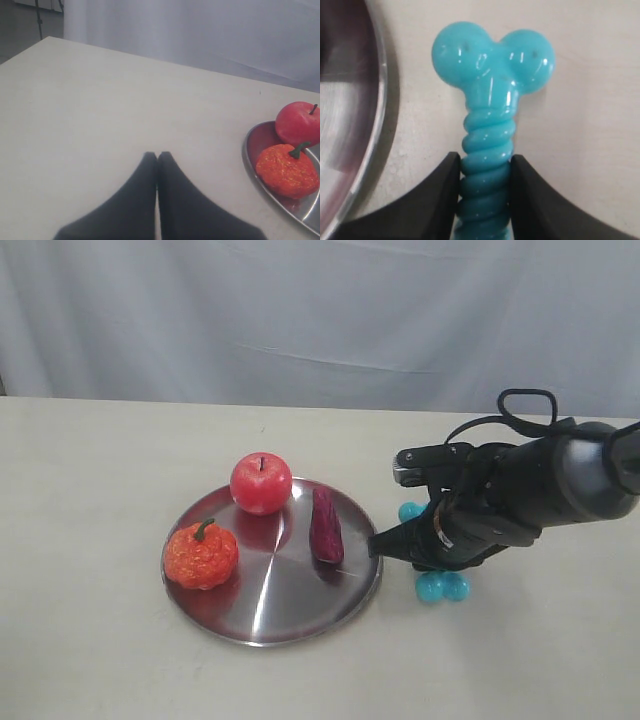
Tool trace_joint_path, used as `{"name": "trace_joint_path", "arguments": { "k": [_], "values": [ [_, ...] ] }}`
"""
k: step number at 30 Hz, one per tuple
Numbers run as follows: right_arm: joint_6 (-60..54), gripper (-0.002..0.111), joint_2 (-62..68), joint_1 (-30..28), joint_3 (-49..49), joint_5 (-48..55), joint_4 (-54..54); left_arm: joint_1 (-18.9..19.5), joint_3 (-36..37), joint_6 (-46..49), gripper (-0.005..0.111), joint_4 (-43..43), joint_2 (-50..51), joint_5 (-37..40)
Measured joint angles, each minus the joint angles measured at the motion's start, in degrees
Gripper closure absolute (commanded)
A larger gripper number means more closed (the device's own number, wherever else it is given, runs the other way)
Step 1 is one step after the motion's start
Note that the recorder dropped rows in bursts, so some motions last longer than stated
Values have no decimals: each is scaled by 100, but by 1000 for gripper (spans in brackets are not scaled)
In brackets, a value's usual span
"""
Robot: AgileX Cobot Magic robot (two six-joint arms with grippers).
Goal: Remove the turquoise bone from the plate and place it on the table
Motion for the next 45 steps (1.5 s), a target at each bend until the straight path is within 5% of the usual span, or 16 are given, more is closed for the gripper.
{"name": "trace_joint_path", "arguments": {
  "k": [7, 20, 30, 39, 45],
  "values": [
    [76, 34, 0, 0, 0, 94, 0, 0, 0, 0, 107, 0, 0, 0],
    [184, 31, -439, 0, 0, 510, 103, 0, 0, 0, 107, 0, 0, 0],
    [-652, 53, -2577, 402, 0, 1570, 648, 0, 0, 0, 107, 0, 0, 0],
    [-1055, 109, -4543, 1976, 9, 3398, 962, 0, 0, 0, 107, 0, 0, 0],
    [-1055, 109, -5225, 2881, 9, 3965, 1010, 0, 0, 0, 107, 0, 0, 0]
  ]
}}
